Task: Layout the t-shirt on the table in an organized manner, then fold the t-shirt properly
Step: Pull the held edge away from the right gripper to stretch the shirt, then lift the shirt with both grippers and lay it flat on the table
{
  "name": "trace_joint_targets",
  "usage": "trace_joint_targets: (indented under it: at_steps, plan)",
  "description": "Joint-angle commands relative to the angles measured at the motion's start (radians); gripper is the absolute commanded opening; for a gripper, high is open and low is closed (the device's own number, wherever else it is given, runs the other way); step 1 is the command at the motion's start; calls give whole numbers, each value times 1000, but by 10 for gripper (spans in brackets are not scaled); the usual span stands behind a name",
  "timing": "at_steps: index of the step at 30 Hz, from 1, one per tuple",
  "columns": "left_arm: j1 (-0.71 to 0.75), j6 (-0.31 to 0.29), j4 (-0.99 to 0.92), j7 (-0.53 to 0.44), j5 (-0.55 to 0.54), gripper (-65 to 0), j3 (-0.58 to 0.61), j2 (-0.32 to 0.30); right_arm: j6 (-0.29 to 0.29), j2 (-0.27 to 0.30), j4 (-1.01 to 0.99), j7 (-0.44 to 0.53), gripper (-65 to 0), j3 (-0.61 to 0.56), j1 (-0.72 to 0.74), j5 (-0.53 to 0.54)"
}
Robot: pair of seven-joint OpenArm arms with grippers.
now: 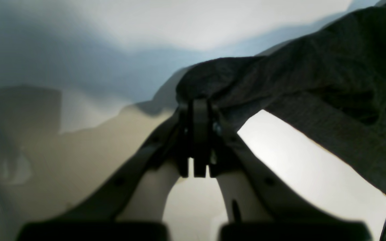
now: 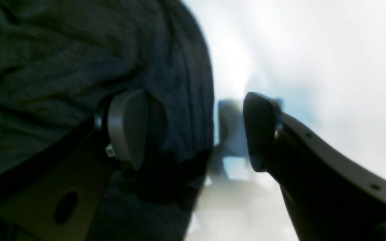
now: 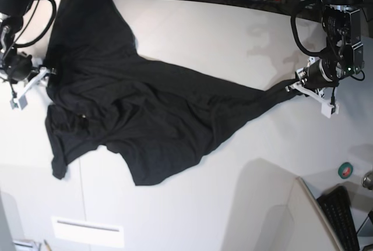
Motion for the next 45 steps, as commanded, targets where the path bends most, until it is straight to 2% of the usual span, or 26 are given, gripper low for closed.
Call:
trace_joint_targets:
  at_steps: [1, 4, 6, 8, 9, 11, 12, 15, 24, 26, 28, 29, 30, 33, 35, 38, 40, 43, 45]
  plan:
    - [-7, -1, 16, -14, -9, -650, -10, -18, 4, 19, -8, 18, -251, 3, 14, -2]
    - [-7, -1, 16, -14, -9, -650, -13, -23, 4, 11, -37, 31, -254, -13, 11, -3]
    - [-7, -1, 13, -14, -9, -650, -13, -26, 0, 8, -32, 38, -254, -103, -14, -25]
    - [-10, -1, 11, -16, -9, -650, -13, -28, -49, -7, 1, 54, -254, -212, -36, -63]
    - [-11, -1, 11, -16, -9, -650, -13, -28, -80, -23, 14, 77, -254, -228, -45, -65]
    - [-10, -1, 16, -34, -9, -650, -10, -28, -138, -44, 20, 116, -254, -206, -60, -63]
    - [-8, -1, 16, -53, -9, -650, -7, -28, -146, -46, 18, 124, -254, -195, -60, -63]
    - [-7, -1, 5, -83, -9, -650, -5, -28, -146, -47, 17, 122, -254, -155, -65, -62]
    - [12, -1, 7, -88, -9, -650, -7, -29, -146, -47, 26, 122, -255, -68, -108, -62]
    - [12, -1, 7, -88, -9, -650, -5, -29, -146, -47, 26, 122, -306, -67, -108, -62]
    - [13, -1, 10, -88, -9, -650, -5, -28, -146, -47, 29, 122, -452, -68, -108, -62]
    - [13, -1, 16, -88, -9, -650, -4, -28, -146, -47, 32, 122, -572, -67, -106, -62]
    - [13, -1, 19, -86, -9, -650, -4, -28, -146, -47, 34, 120, -650, -63, -105, -62]
    - [36, -1, 61, -83, -9, -650, -5, -29, -146, -47, 112, 42, -650, -62, -112, -62]
    - [59, -1, 123, -83, -9, -650, -5, -31, -146, -47, 239, -42, -650, -62, -143, -62]
    - [44, -1, 180, -82, -9, -650, 8, -32, -150, -44, 419, -119, -650, -62, -149, -62]
    - [-33, 2, 180, -82, -9, -650, 65, -37, -152, -35, 499, -174, -650, -63, -95, -66]
    - [-173, 2, 145, -80, -9, -650, 149, -37, -152, 33, 525, -285, -650, -70, 34, -66]
    - [-282, 3, 104, -53, -9, -650, 220, -32, -152, 62, 515, -323, -650, -71, 129, -68]
